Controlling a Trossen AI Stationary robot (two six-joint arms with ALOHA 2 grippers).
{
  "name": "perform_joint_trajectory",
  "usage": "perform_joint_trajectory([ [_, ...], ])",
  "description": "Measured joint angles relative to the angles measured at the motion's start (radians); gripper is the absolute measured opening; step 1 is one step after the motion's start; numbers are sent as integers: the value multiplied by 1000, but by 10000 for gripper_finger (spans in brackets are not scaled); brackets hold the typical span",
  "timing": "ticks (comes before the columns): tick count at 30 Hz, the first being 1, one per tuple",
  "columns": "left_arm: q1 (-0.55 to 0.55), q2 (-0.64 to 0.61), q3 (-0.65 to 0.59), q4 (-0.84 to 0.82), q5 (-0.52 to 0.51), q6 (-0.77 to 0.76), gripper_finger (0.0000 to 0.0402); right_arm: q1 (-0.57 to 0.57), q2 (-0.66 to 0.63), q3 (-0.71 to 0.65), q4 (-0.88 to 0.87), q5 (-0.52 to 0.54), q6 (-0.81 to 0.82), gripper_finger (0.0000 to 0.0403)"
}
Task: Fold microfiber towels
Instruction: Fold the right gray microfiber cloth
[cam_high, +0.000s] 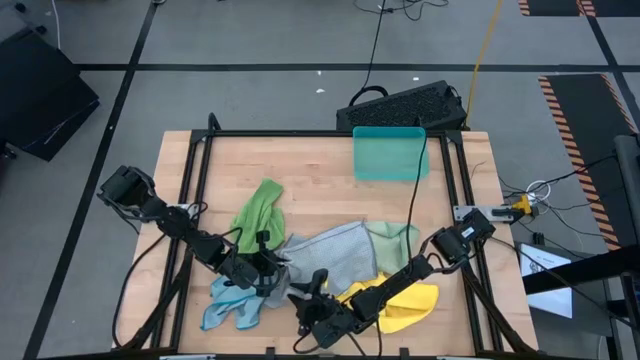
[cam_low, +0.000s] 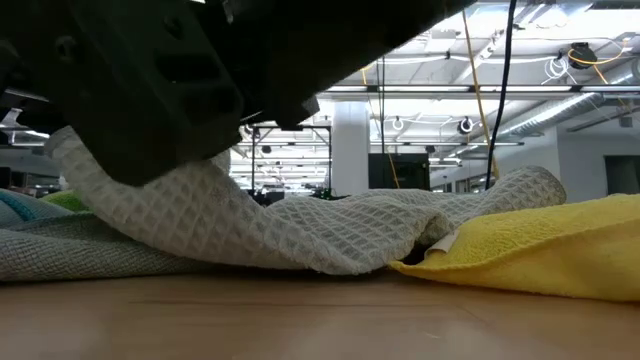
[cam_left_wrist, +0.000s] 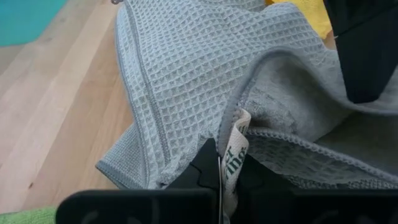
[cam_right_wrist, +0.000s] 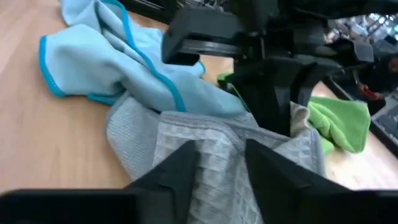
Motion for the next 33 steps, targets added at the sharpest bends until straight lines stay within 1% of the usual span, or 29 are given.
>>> perform_joint_trajectory([
  [4,0,0,0,0,2,0,8,-3,0,0,-44,-48,42,38],
  [5,0,0,0,0,2,1,8,-3,0,0,-47,-67,44,19],
  [6,0,0,0,1,2,4,6,-3,-1,0,-51,-88,45,10],
  [10,-7,-30,0,4,2,5,5,3,-41,-2,-64,-104,35,15],
  [12,-9,-59,1,3,2,12,5,11,-78,-1,-62,-98,-14,10],
  [14,-16,-95,14,-30,2,55,4,17,-120,-1,-80,-98,-69,4],
  [16,-18,-132,39,-68,2,103,4,16,-164,-1,-120,-97,-95,5],
  [18,-11,-162,64,-127,-6,141,5,8,-215,-1,-179,-73,-111,6],
  [24,19,-239,134,-269,-68,295,4,-13,-372,0,-384,-70,-134,3],
  [29,84,-323,181,-280,-105,457,3,-51,-511,-1,-554,-74,-154,3],
  [33,170,-396,200,-277,-126,562,5,-97,-609,0,-640,-79,-177,3],
])
